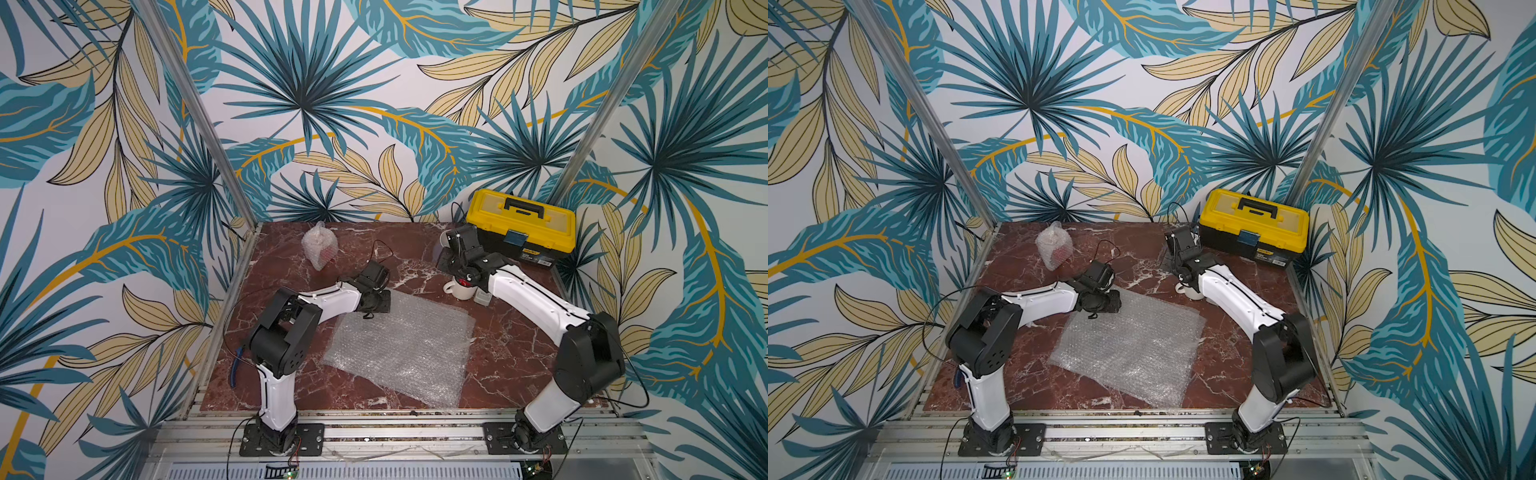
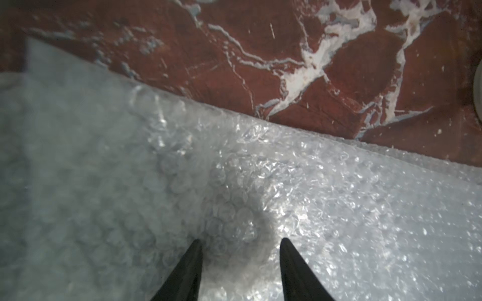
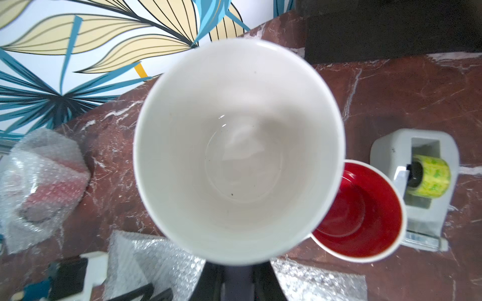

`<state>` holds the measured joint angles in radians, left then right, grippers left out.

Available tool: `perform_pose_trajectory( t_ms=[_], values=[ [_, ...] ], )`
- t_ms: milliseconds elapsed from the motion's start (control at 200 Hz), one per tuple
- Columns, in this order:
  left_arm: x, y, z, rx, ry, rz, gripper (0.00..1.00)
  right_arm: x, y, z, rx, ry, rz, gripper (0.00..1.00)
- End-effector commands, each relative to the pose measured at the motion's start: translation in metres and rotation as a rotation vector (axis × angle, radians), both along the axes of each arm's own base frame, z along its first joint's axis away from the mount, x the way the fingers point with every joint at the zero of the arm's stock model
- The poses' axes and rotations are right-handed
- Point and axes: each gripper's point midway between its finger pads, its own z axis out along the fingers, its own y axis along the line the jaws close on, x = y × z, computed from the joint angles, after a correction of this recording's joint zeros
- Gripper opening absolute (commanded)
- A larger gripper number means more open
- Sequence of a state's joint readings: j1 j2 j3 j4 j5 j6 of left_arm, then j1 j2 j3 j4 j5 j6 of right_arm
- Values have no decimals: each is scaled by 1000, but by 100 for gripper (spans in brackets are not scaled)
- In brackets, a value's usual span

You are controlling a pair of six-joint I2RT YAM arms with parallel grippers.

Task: Wrap mugs in bubble wrap
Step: Adjust the bubble wrap at the center of the board, then place the mug on the bubble wrap.

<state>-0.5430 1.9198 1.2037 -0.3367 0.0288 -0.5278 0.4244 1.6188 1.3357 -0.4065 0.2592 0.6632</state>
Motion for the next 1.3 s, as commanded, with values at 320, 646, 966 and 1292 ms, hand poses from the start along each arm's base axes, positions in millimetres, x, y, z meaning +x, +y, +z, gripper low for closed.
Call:
perform_pose_trajectory(
  t_ms=[320,646,966,1292],
  values=[
    [-18,73,-22,92,88,355,50,-73,17,16,-12,4,91,0],
    [-11,75,100,-90,-150,333,74,-129,106,-19,12,106,261,0],
    [-70,134,122,-133,-218,452,100,-157,149,-53,-42,145,238,0],
    [-92,160,121,-117,-237,555,100,-160,177,-67,-59,136,196,0]
  ],
)
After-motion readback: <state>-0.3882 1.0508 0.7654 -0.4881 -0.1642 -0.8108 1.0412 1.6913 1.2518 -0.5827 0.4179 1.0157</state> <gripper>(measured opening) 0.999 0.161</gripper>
